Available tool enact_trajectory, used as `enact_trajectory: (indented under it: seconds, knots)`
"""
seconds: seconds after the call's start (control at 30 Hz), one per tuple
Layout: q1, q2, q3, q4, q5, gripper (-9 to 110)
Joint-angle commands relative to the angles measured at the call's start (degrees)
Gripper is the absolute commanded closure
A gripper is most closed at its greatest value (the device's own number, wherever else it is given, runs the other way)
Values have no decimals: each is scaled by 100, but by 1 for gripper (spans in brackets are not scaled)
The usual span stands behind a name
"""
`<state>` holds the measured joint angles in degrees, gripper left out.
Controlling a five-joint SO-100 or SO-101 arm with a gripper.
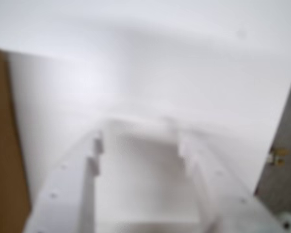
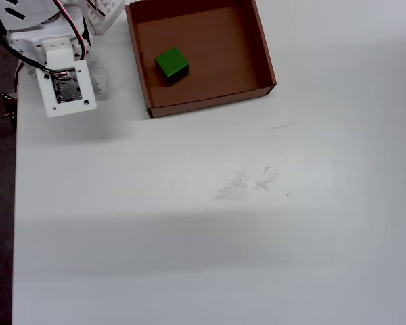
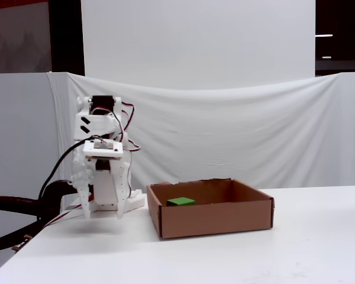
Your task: Grasp a green cube and put it in a box.
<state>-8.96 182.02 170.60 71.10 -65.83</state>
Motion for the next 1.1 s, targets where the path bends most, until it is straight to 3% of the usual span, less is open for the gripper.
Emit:
enact_trajectory:
  seconds: [0.0, 1.07]
  knots:
    - [26, 26, -26, 18, 18, 80]
    - [26, 26, -26, 9, 88, 80]
